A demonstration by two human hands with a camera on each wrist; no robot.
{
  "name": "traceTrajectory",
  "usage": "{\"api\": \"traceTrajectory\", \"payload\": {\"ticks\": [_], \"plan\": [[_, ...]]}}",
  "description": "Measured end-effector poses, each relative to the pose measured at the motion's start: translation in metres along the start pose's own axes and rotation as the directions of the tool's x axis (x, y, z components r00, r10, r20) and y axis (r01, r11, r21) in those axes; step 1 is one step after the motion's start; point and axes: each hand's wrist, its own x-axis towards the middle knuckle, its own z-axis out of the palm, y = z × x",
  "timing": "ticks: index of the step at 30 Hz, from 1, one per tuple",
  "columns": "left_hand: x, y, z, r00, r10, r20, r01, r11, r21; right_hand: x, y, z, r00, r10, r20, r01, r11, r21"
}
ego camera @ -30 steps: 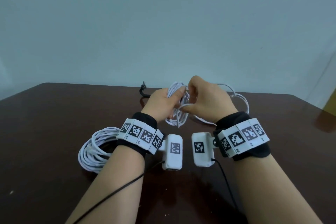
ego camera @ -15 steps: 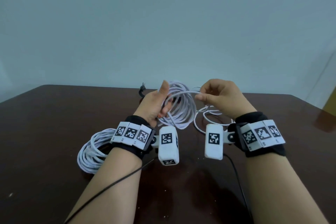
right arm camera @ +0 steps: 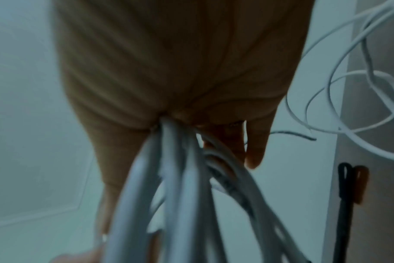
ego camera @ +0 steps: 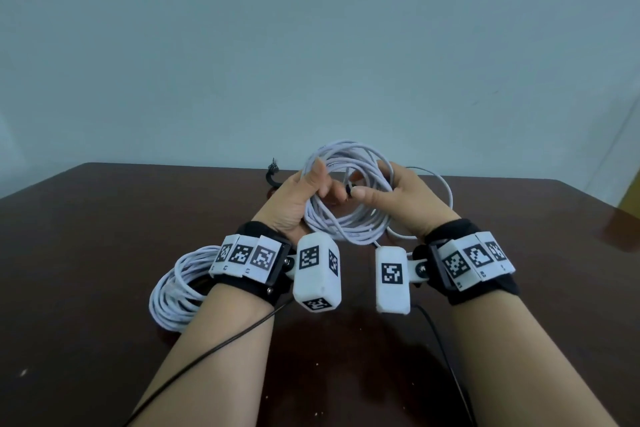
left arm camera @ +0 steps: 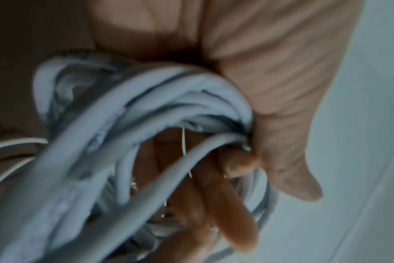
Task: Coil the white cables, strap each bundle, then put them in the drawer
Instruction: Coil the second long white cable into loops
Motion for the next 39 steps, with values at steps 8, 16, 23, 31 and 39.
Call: {"api": "traceTrajectory", "payload": {"ticks": [8,16,23,31,39], "plan": [[0.006,0.009,-0.008,1.0,0.018,-0.014,-0.022,0.951,-0.308,-0.001,0.003,0.003,0.999,0.031,0.033,-0.03,0.999,-0.025],[0.008,0.006,-0.031,0.995,0.022,-0.097,-0.075,0.807,-0.586,0.003,0.033,0.011,0.998,0.033,0.046,-0.016,0.948,-0.318],[0.013,0.006,-0.04,0.999,0.037,0.021,-0.006,0.608,-0.794,0.004,0.025,0.004,0.998,-0.035,-0.06,0.027,0.992,-0.124],[0.012,0.015,-0.04,0.95,0.047,-0.307,-0.273,0.602,-0.751,0.003,0.019,0.003,0.985,0.027,-0.171,-0.031,0.999,-0.019],[0.016,0.015,-0.068,0.954,0.166,-0.251,-0.282,0.786,-0.55,-0.003,0.022,0.002,0.997,0.074,0.024,-0.059,0.917,-0.396]]}}
